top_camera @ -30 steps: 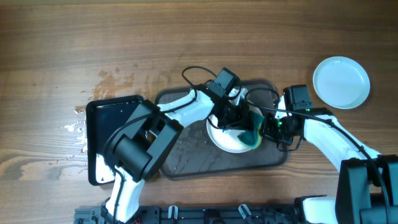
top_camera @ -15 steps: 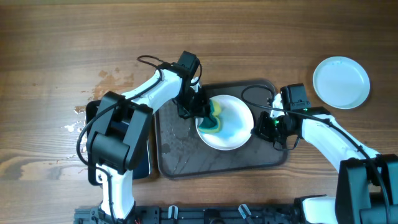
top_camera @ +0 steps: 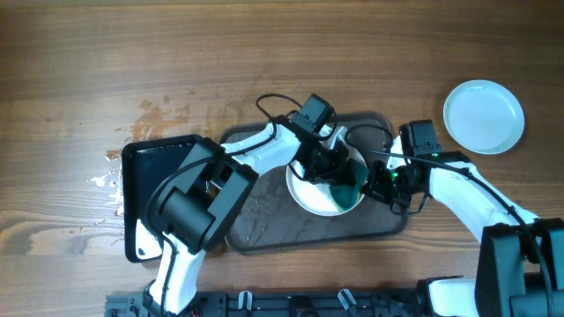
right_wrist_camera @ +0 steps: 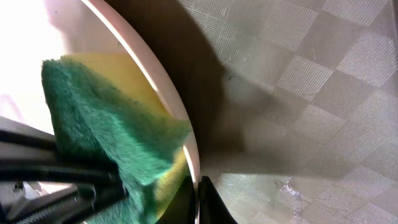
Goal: Clean dirty plates on tray and stack at the side
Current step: 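Scrub the last plate with the sponge while the right gripper holds it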
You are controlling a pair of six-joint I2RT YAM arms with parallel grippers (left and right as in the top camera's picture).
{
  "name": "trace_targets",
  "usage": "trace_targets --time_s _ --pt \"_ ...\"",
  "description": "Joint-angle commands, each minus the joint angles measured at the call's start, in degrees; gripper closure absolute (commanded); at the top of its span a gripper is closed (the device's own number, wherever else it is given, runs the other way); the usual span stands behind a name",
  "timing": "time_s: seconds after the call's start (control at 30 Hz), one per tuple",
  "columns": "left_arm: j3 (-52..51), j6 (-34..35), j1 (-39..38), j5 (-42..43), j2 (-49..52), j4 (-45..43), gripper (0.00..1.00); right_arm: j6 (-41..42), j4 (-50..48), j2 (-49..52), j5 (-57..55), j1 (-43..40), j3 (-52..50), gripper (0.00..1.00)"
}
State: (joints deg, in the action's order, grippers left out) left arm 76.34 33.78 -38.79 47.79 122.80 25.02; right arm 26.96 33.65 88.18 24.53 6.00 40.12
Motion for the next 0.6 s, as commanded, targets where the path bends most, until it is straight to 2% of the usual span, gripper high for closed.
trace_targets --time_s 0.0,0.13,0.2,0.3,0.47,0.57 --pt "-0.31 1.40 5.33 -13.09 0.87 3.89 0.96 0.13 0.94 0.55 -1.79 -0.07 -0.48 0.96" --pt "-0.31 -0.55 14.08 -32.17 0.87 11.61 0.96 0.20 0.94 0.55 -2.03 -0.07 -0.48 0.96" --pt "-0.31 -1.51 16.81 -38.88 0.87 12.90 0.96 0.17 0.94 0.55 -2.23 -0.07 -0.48 0.95" --pt "-0.28 -2.05 17.03 -45.94 0.85 15.39 0.96 0.20 1.03 0.55 -2.23 -0.07 -0.48 0.95" --pt "-0.28 -9.03 13.81 -46.77 0.85 31.32 0.96 0.02 1.18 0.55 -2.23 -0.07 -0.48 0.96" --pt "-0.28 -11.34 10.93 -43.71 0.85 32.22 0.96 0.00 1.22 0.55 -1.92 -0.07 -0.48 0.92"
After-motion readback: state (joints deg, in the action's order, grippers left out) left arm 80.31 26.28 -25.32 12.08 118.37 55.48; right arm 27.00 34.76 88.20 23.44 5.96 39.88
